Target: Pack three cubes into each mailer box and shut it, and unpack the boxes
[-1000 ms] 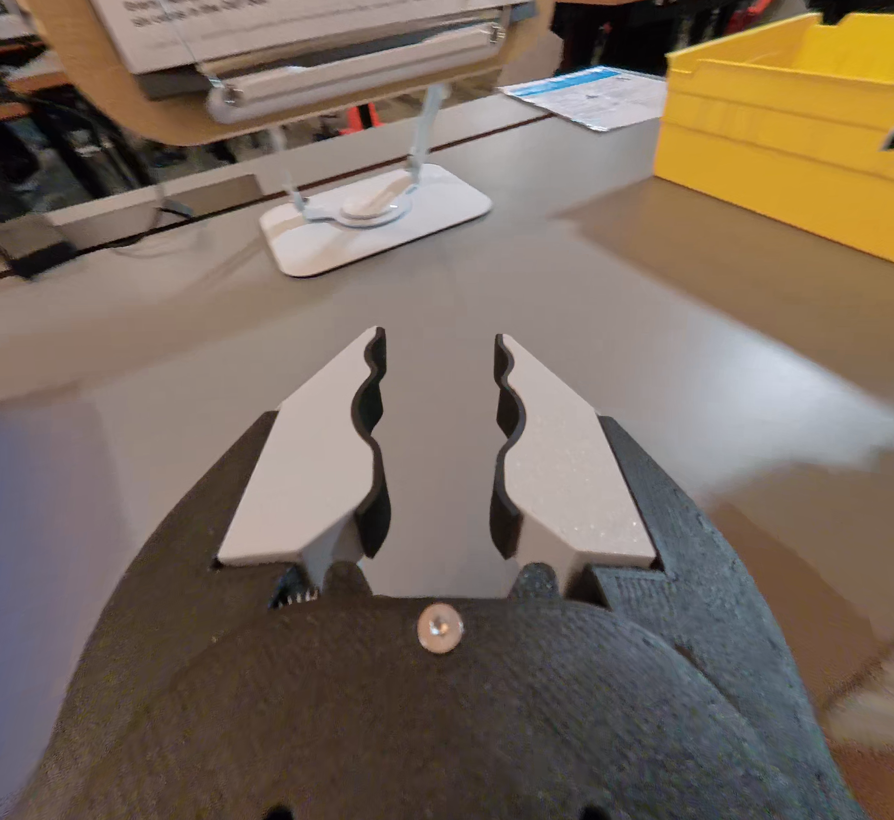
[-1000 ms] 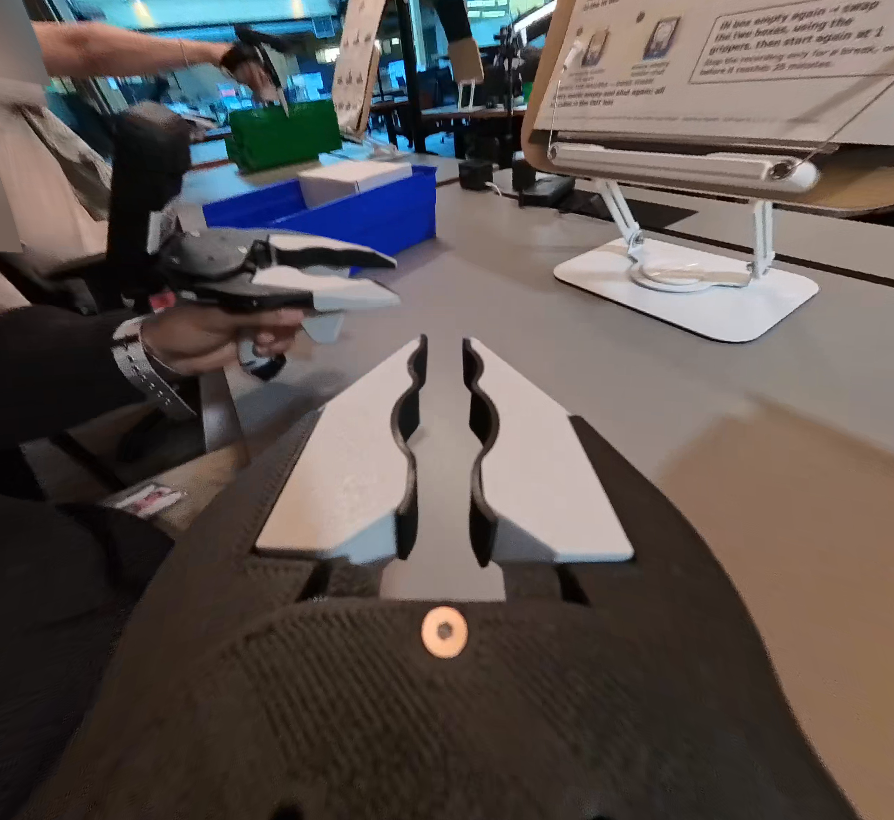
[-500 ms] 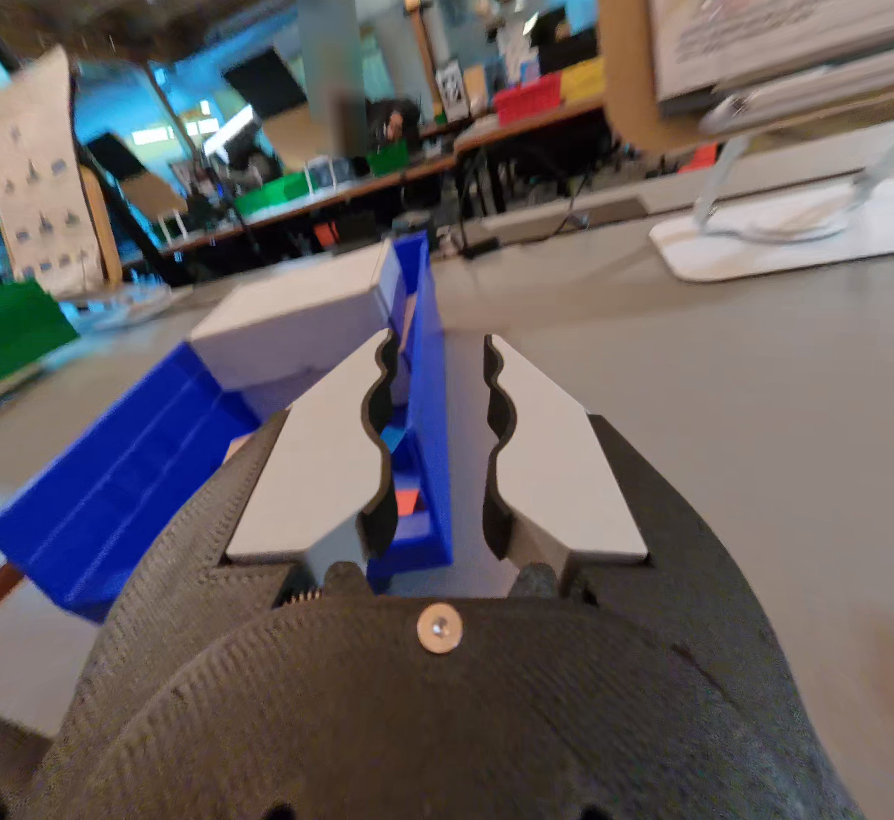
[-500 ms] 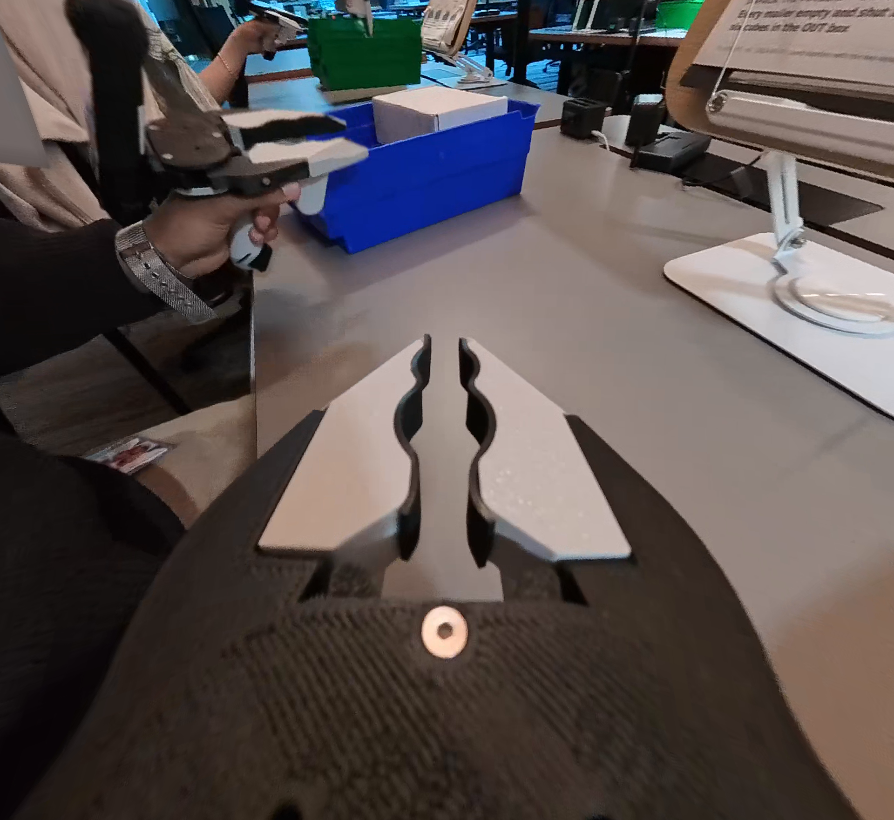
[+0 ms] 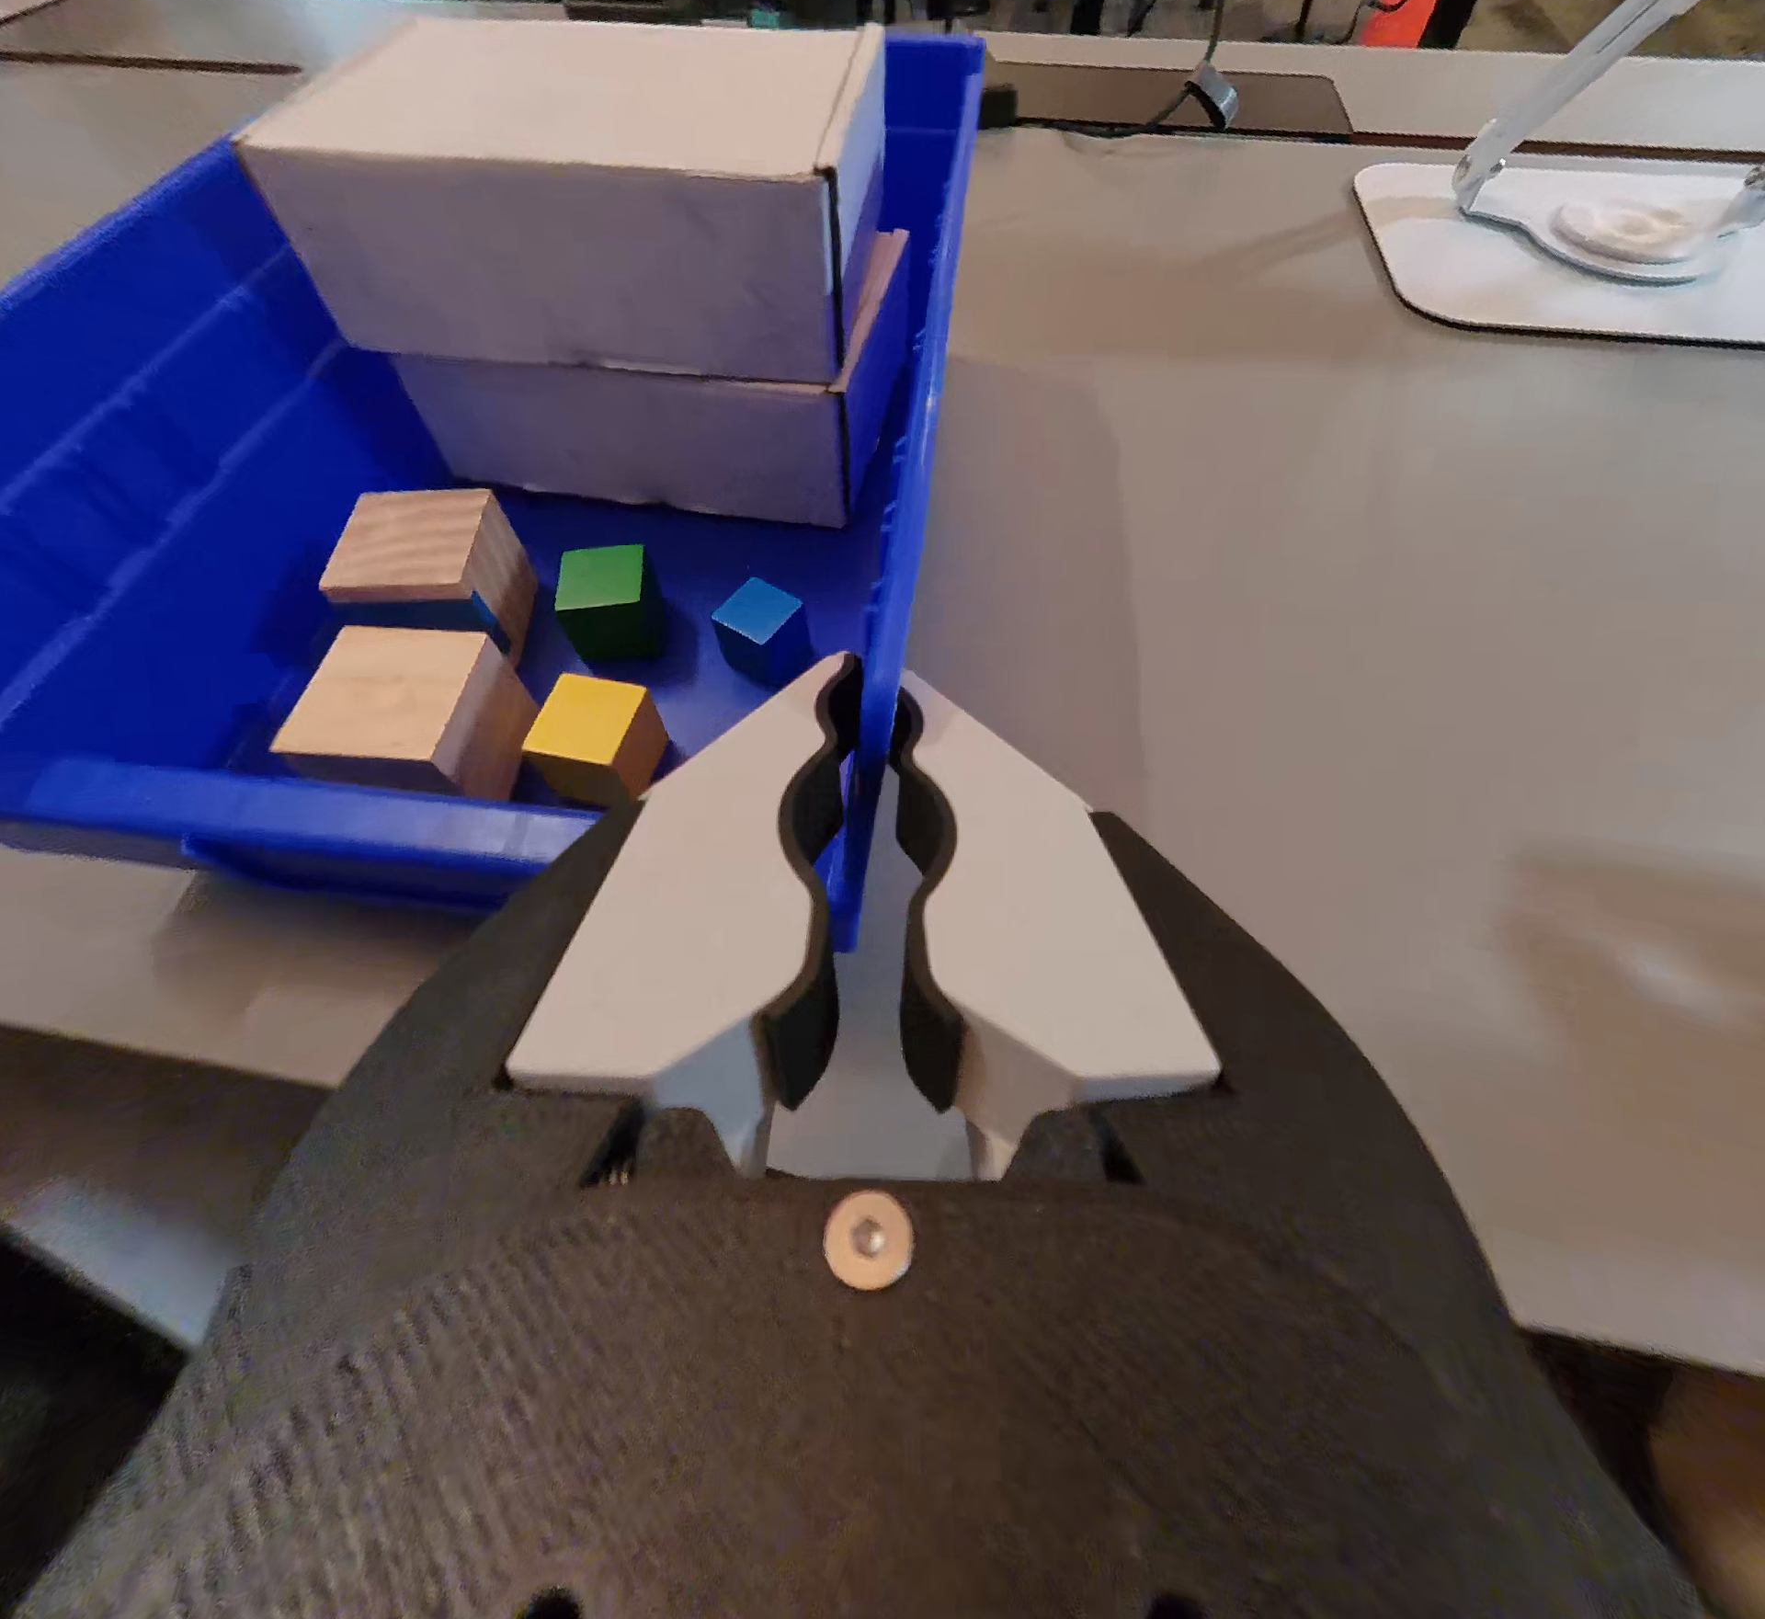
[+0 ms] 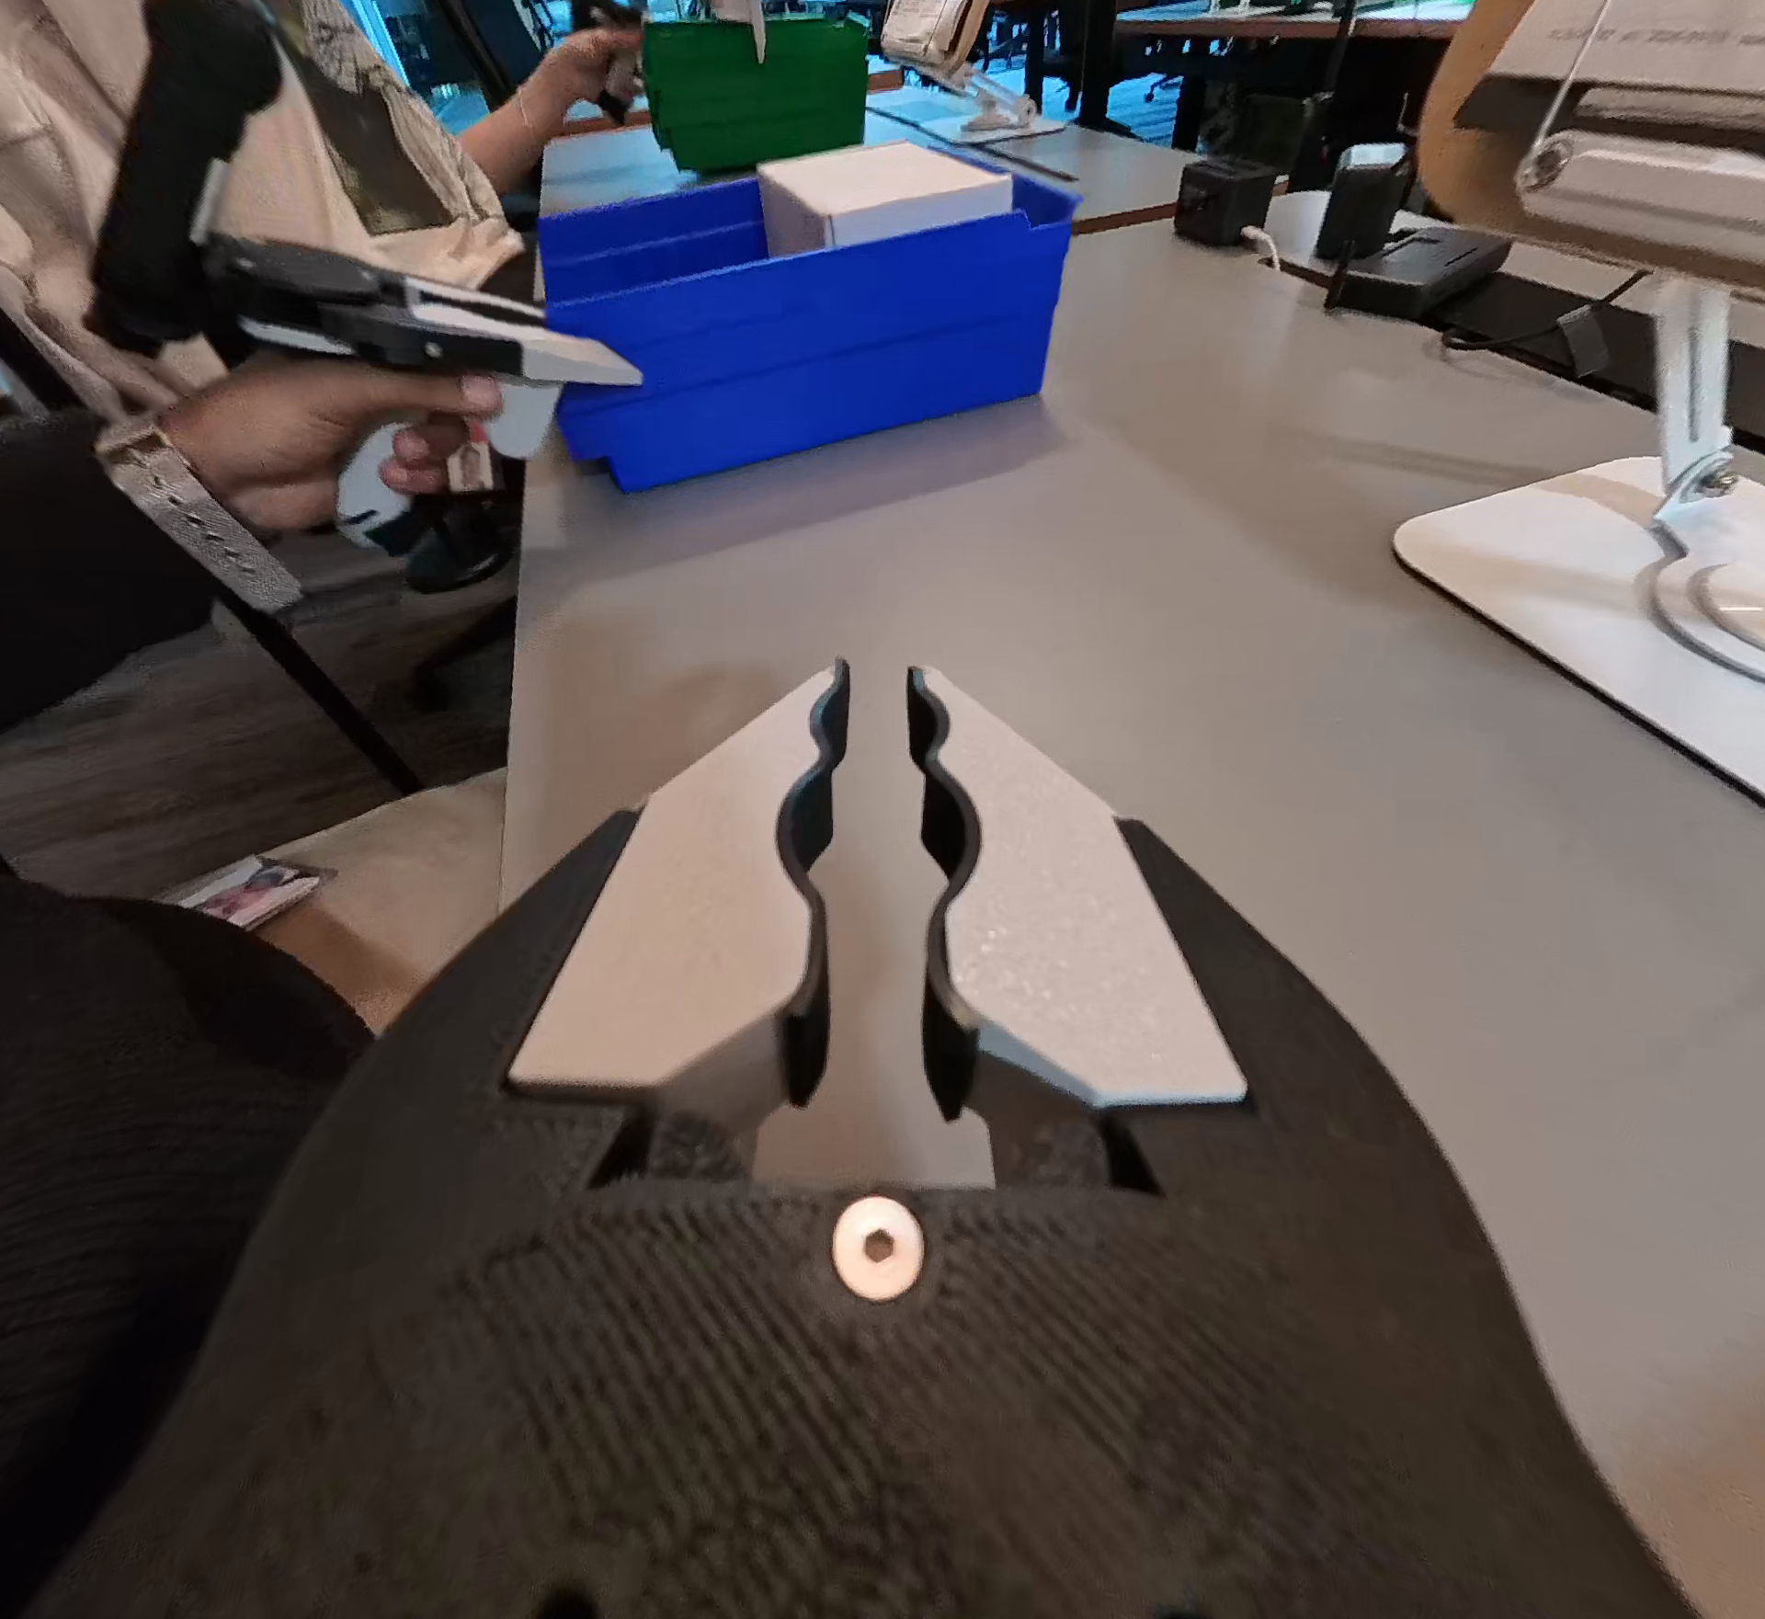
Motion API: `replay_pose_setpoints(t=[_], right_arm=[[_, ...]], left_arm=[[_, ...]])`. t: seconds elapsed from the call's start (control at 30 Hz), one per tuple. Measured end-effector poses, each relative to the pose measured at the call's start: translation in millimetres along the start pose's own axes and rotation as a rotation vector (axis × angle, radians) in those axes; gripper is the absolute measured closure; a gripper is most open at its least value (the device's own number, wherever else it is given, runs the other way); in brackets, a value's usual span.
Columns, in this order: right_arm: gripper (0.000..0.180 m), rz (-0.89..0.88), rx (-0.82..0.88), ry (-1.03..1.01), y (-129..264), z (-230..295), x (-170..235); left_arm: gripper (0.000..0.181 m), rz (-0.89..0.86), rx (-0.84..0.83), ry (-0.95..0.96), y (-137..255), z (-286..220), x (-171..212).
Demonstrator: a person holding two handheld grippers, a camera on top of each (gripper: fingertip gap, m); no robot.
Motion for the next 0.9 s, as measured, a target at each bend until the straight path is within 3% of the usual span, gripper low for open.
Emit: replay_pose_setpoints(t=[0.4, 0.6, 0.7, 0.8, 0.9], right_arm=[[0.170, 0.025, 0.008, -0.016, 0, 0, 6], [0.170, 0.030, 0.038, -0.004, 6, -2, 9], [0.170, 0.021, 0.048, -0.008, 10, -2, 9], [0.170, 0.020, 0.055, -0.013, 12, -4, 10], [0.170, 0.033, 0.062, -0.013, 10, -6, 13]], left_arm=[[0.177, -0.037, 0.072, 0.076, 50, 7, 24], [0.138, -0.106, 0.270, 0.082, 59, -3, 17], [0.104, -0.150, 0.298, -0.002, 76, 6, -1], [0.071, -0.176, 0.436, -0.147, 91, 22, -47], [0.043, -0.122, 0.510, -0.466, 77, 44, -95]])
Point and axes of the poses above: each gripper's, where its closed fingertips meet, y back along the fingers, x out of its underside, z = x × y across the jaws, the point moved 7 cm from there along y, back along the fingers, and after that the axes turned 12 degrees about -y, right-handed, at the moved point
